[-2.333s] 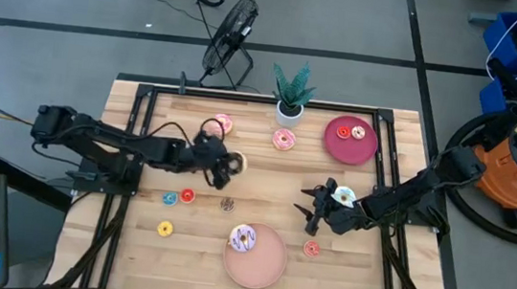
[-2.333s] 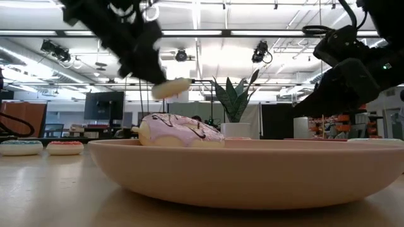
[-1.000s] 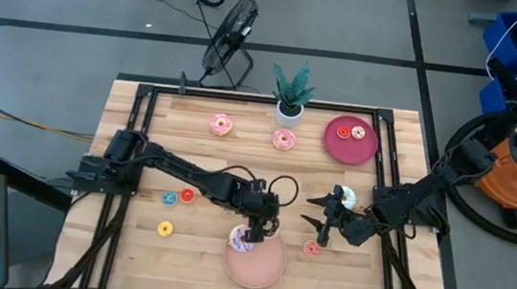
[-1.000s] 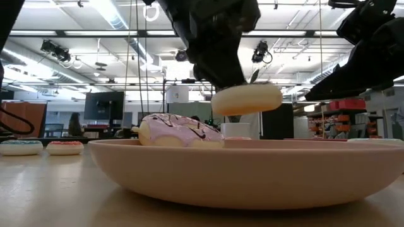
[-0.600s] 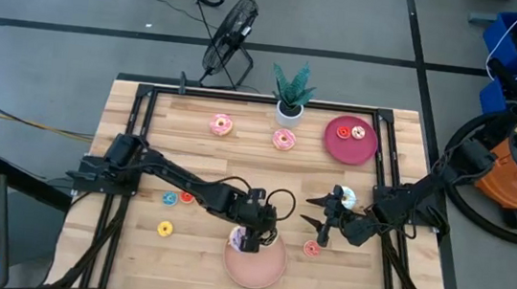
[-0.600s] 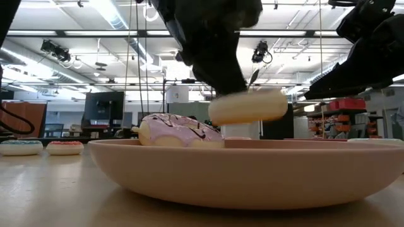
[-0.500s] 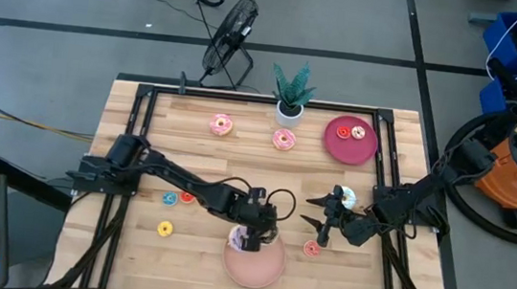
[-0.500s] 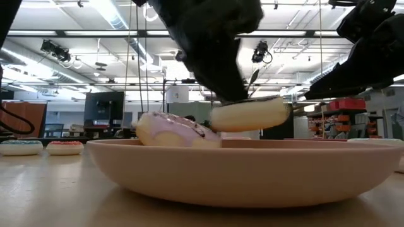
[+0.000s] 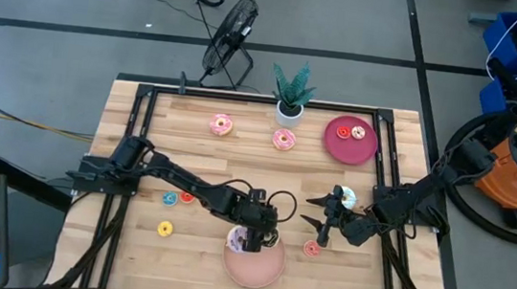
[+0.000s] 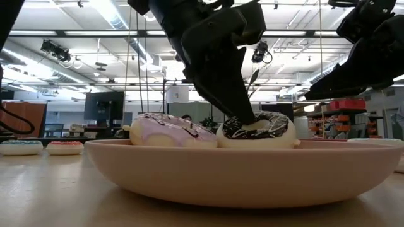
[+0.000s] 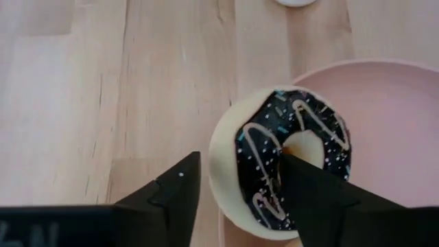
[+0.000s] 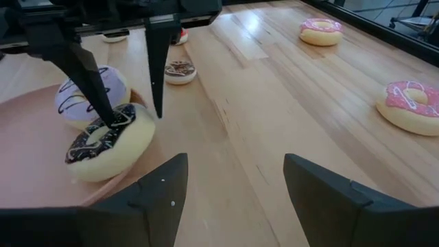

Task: Pick & Place donuts
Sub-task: Put the large black donut on the pink plate, then put the small pink donut on the red plate

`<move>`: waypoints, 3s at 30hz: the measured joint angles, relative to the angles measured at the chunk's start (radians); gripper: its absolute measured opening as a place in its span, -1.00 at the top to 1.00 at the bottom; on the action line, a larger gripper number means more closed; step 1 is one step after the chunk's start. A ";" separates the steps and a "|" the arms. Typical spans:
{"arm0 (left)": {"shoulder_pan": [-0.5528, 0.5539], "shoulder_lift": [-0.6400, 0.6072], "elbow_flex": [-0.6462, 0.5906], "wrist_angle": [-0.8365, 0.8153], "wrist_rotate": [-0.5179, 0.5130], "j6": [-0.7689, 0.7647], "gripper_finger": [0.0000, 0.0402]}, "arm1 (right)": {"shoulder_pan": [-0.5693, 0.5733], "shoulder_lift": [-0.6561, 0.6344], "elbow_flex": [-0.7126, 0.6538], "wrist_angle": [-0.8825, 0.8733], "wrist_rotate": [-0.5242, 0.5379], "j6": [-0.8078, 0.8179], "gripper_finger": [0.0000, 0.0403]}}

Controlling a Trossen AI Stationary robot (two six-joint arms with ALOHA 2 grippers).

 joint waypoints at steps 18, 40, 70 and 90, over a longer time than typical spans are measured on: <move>-0.092 -0.211 0.001 -0.254 -0.362 -0.104 -0.33 | 0.000 0.000 0.000 -0.028 0.002 0.027 -0.25; -0.176 -0.507 -0.818 0.105 -0.714 -0.703 0.02 | -0.117 0.026 0.000 -0.093 -0.119 0.086 -0.25; -0.050 -0.569 -1.057 0.800 -0.712 -0.380 0.03 | -0.031 0.209 0.002 0.035 -0.735 -0.188 -0.24; -0.076 -0.559 -1.056 0.812 -0.706 -0.399 0.03 | -0.083 0.021 0.000 -0.073 -0.637 -0.096 0.91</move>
